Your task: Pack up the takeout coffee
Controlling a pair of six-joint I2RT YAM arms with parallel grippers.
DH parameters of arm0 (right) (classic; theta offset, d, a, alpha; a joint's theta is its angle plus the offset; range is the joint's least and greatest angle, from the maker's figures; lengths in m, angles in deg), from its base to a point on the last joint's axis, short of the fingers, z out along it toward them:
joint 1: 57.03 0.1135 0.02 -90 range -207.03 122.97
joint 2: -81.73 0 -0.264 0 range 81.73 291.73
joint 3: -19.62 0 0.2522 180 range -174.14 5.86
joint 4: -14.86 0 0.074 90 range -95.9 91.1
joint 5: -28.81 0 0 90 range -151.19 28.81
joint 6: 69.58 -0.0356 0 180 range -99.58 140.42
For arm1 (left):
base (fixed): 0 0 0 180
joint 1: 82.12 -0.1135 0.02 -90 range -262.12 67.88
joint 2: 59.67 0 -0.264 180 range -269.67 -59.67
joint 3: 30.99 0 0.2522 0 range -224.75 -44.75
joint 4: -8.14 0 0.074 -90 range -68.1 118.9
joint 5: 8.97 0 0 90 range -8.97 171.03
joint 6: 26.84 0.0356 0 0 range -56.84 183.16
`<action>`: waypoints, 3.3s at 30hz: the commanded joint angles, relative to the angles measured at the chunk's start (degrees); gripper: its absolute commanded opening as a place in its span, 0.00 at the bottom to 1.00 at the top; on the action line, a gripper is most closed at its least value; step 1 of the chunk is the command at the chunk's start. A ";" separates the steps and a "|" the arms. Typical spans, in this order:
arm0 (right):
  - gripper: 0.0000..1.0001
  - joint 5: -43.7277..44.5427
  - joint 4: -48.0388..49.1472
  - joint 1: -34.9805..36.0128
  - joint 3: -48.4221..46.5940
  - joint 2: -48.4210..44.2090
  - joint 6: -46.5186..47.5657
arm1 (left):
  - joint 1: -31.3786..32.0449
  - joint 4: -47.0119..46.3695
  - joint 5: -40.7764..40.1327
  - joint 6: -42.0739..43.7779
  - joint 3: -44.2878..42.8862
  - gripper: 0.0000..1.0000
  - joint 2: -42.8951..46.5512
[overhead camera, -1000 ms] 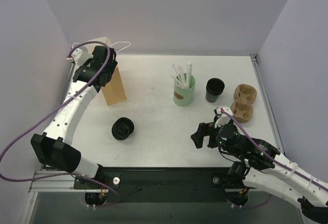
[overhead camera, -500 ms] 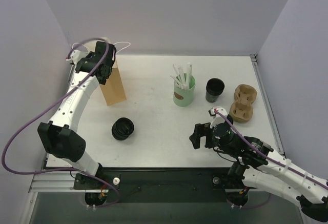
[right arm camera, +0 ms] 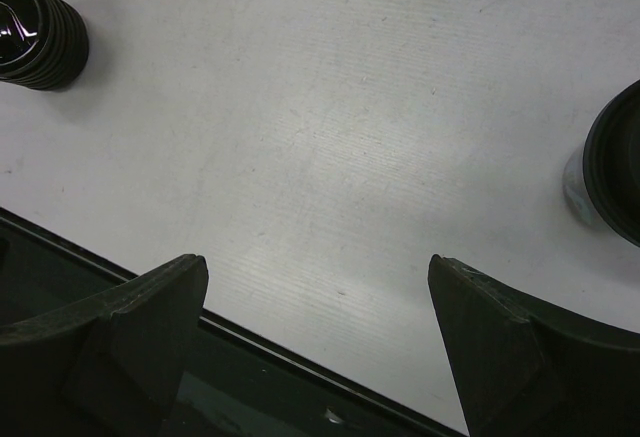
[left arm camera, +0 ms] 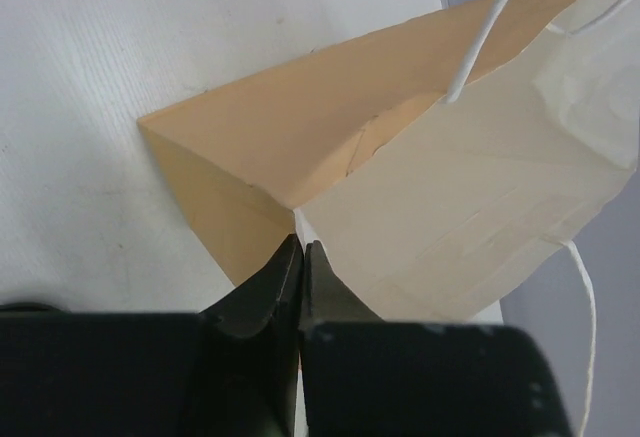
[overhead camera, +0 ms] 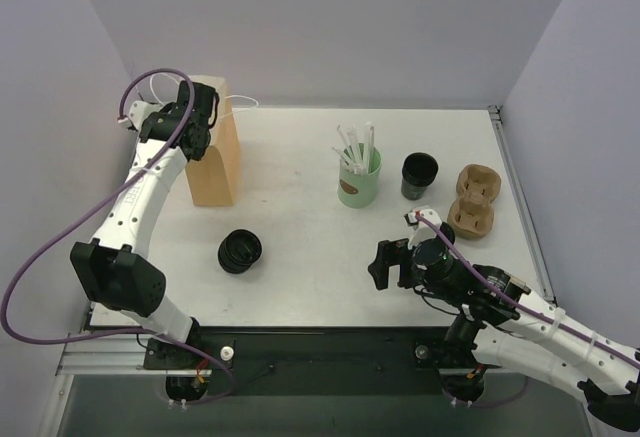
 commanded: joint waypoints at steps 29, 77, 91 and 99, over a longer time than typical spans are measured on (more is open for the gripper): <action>1.00 10.23 -18.80 0.13 -19.56 -15.12 -1.35 | -0.34 -14.49 60.18 33.38 6.94 0.00 32.45; 0.99 36.07 -27.24 0.04 -30.71 -0.46 -3.29 | 17.41 -9.91 48.34 55.27 19.68 0.62 27.01; 0.96 30.28 -23.39 -1.28 -32.93 7.28 -1.79 | 23.04 -7.09 34.19 58.44 17.67 0.54 23.76; 0.92 18.50 -16.70 -1.19 -30.38 11.23 -0.91 | 23.13 -11.13 36.11 58.79 18.89 0.22 25.60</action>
